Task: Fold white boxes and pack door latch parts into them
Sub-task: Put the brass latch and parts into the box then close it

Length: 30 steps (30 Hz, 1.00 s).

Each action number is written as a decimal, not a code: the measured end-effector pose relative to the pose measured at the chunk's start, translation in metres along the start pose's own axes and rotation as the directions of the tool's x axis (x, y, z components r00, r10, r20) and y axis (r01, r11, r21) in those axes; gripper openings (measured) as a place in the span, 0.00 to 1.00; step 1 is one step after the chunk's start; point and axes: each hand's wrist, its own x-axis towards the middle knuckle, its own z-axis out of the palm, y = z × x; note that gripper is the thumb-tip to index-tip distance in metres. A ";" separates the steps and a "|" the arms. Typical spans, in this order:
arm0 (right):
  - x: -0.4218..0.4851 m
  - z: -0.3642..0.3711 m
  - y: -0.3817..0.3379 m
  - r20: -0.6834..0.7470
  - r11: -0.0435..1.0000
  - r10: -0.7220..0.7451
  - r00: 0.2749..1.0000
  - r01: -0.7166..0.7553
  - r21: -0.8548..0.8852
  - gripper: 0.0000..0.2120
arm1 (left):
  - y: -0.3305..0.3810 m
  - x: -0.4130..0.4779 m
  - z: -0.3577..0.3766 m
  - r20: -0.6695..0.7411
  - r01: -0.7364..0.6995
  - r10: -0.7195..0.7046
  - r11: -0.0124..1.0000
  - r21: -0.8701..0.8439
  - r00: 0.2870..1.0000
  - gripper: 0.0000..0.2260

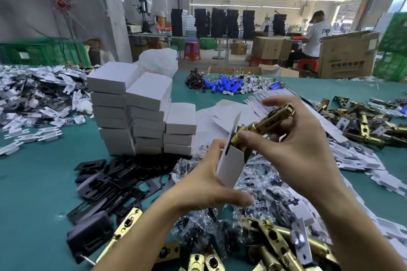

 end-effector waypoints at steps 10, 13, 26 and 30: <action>-0.001 0.005 0.003 0.186 0.986 -0.084 0.979 0.108 -0.128 0.17 | 0.002 0.005 0.004 0.018 -0.087 0.088 0.994 -0.069 0.996 0.39; -0.001 0.008 0.006 0.269 0.978 -0.050 0.962 0.101 -0.183 0.10 | 0.003 0.006 0.004 -0.006 -0.100 0.100 0.991 -0.089 0.995 0.32; 0.005 -0.001 0.012 0.283 0.995 0.084 0.955 -0.065 -0.075 0.03 | 0.001 0.005 0.007 0.030 -0.074 0.073 0.997 0.032 0.997 0.25; 0.002 0.003 0.011 0.341 0.994 0.064 0.938 -0.030 -0.104 0.09 | 0.002 0.004 0.006 0.042 -0.051 0.050 0.999 0.004 0.998 0.25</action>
